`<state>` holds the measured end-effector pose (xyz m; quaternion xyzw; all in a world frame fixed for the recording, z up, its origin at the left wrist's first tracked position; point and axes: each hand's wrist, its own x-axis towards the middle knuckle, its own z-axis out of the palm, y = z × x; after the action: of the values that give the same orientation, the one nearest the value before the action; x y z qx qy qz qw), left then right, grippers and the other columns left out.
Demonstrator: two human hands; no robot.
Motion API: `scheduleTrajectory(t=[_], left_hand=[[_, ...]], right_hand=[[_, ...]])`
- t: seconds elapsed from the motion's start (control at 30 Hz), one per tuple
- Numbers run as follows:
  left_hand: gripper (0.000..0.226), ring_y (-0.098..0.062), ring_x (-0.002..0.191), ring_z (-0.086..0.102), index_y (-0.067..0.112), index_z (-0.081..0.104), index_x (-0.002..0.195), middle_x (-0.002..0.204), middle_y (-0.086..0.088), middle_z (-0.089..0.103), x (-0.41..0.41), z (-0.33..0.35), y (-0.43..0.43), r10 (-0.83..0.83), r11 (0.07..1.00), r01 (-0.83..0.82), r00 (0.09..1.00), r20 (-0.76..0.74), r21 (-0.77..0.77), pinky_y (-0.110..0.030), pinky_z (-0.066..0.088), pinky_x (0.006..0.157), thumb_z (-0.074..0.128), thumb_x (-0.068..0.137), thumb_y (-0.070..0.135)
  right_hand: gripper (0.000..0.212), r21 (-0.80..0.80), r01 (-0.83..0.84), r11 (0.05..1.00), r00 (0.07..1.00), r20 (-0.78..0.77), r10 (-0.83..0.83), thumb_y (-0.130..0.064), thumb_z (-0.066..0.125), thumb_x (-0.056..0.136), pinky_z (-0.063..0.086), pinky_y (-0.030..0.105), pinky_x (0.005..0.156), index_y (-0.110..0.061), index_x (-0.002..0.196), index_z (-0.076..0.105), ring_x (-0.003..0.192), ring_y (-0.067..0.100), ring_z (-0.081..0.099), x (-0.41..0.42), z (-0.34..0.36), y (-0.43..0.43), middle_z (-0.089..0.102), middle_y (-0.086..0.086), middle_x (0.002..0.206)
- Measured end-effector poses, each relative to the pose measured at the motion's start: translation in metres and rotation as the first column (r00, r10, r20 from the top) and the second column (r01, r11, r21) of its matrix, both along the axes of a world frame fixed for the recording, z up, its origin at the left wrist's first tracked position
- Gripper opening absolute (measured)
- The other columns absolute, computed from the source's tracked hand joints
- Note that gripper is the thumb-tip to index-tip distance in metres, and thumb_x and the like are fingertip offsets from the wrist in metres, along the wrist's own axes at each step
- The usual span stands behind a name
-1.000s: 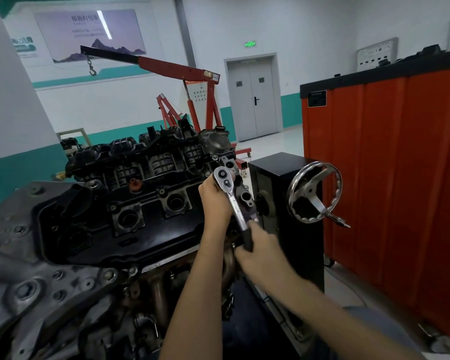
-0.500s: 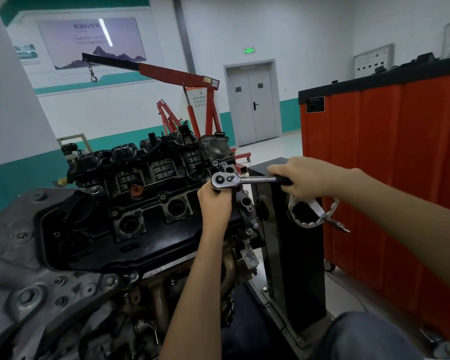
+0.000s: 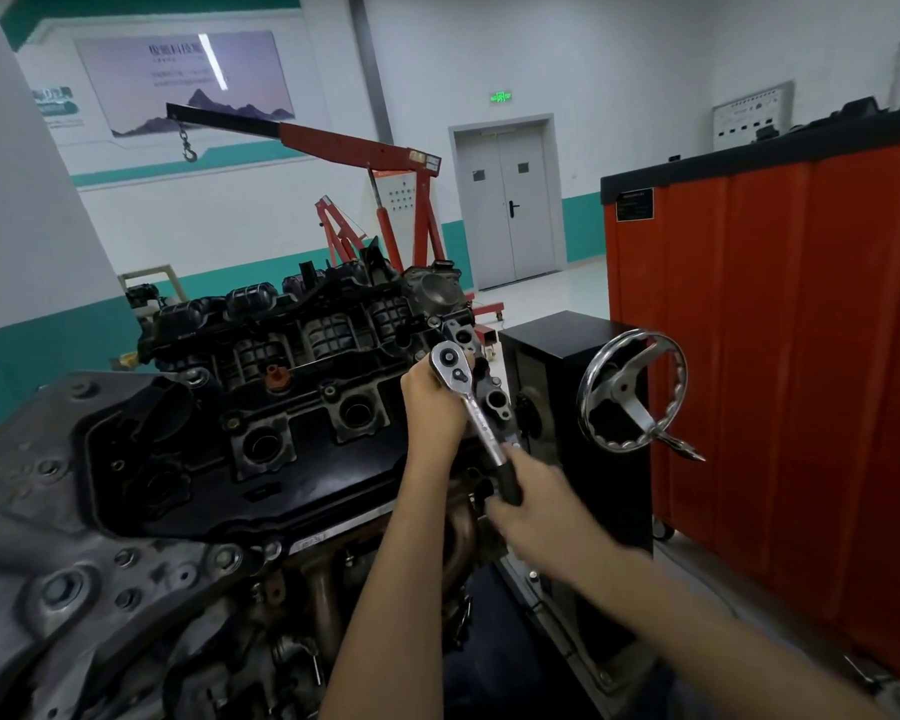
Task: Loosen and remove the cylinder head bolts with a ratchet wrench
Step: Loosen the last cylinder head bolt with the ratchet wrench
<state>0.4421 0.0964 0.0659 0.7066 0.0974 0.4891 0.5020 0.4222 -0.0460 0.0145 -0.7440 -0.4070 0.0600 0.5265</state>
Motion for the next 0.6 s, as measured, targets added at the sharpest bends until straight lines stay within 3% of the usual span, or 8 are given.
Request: scheduleTrajectory(t=[0.1,0.17,0.23,0.3,0.4,0.47,0.53,0.6], left_hand=[[0.042,0.002,0.051,0.038,0.020,0.050,0.051,0.050,0.012,0.048,-0.003,0.001,-0.003,0.006,0.996,-0.005,1.000,-0.017,0.092,-0.014,0.033,0.051,0.053,0.084,-0.007],[0.042,0.003,0.049,0.040,0.025,0.052,0.054,0.050,0.012,0.048,-0.005,0.003,-0.006,0.012,0.994,-0.011,1.000,-0.003,0.112,-0.010,0.031,0.048,0.051,0.083,-0.005],[0.043,0.005,0.048,0.041,0.029,0.054,0.056,0.048,0.016,0.051,-0.006,0.002,-0.007,0.014,0.999,-0.015,0.999,0.032,0.051,-0.009,0.031,0.048,0.051,0.085,-0.003],[0.040,0.003,0.051,0.040,0.024,0.056,0.058,0.050,0.017,0.050,-0.007,0.001,-0.005,0.022,1.000,-0.021,0.998,0.061,-0.009,-0.014,0.032,0.051,0.049,0.085,-0.003],[0.026,-0.007,0.060,0.040,0.007,0.056,0.062,0.058,0.005,0.049,-0.004,-0.003,-0.004,0.013,1.000,-0.013,0.999,0.046,-0.003,-0.025,0.034,0.057,0.052,0.086,-0.003],[0.040,-0.003,0.055,0.036,0.020,0.046,0.054,0.051,0.015,0.044,-0.002,-0.003,-0.004,0.007,1.000,-0.007,0.999,0.039,0.017,-0.023,0.033,0.054,0.056,0.085,-0.003],[0.053,0.002,0.048,0.032,0.026,0.041,0.045,0.043,0.016,0.039,0.001,-0.001,-0.001,0.004,1.000,-0.004,1.000,0.012,-0.006,-0.020,0.030,0.051,0.060,0.085,-0.003],[0.058,0.002,0.044,0.031,0.026,0.043,0.038,0.040,0.016,0.036,0.003,0.002,-0.001,0.010,0.998,-0.010,1.000,0.007,-0.058,-0.017,0.028,0.050,0.063,0.086,0.000]], right_hand=[[0.036,-0.263,-0.047,0.964,0.970,0.219,0.107,-0.003,0.058,0.086,0.037,0.011,0.043,-0.038,0.086,0.048,0.045,0.000,0.052,0.053,0.037,-0.041,0.053,-0.003,0.067],[0.029,-0.432,0.086,0.898,0.849,0.503,0.160,-0.007,0.057,0.088,0.037,0.012,0.043,-0.034,0.085,0.047,0.047,0.000,0.051,0.086,0.074,-0.050,0.051,-0.006,0.065],[0.015,-0.464,0.241,0.853,0.689,0.701,0.186,-0.012,0.055,0.089,0.032,0.013,0.044,-0.024,0.095,0.049,0.051,0.002,0.050,0.101,0.102,-0.045,0.049,-0.010,0.064],[0.013,-0.422,0.303,0.855,0.637,0.756,0.148,-0.014,0.055,0.089,0.030,0.015,0.046,-0.022,0.097,0.048,0.054,0.003,0.049,0.100,0.103,-0.038,0.049,-0.009,0.065],[0.019,-0.314,0.197,0.929,0.851,0.526,-0.003,-0.010,0.058,0.086,0.033,0.014,0.044,-0.026,0.087,0.047,0.053,0.007,0.051,0.070,0.052,-0.038,0.052,-0.002,0.069],[0.021,-0.136,0.064,0.989,0.978,0.205,-0.035,-0.006,0.058,0.083,0.037,0.020,0.044,-0.025,0.085,0.049,0.051,0.010,0.050,0.031,0.014,-0.025,0.053,0.003,0.068],[0.018,0.048,0.045,0.998,0.999,0.002,-0.045,-0.003,0.055,0.081,0.040,0.025,0.044,-0.018,0.091,0.051,0.050,0.011,0.050,-0.004,-0.006,0.003,0.053,0.008,0.065],[0.018,0.154,0.053,0.987,0.995,-0.087,-0.039,-0.003,0.052,0.081,0.036,0.018,0.042,-0.021,0.085,0.048,0.043,0.004,0.046,-0.024,-0.013,0.025,0.049,0.001,0.059]])
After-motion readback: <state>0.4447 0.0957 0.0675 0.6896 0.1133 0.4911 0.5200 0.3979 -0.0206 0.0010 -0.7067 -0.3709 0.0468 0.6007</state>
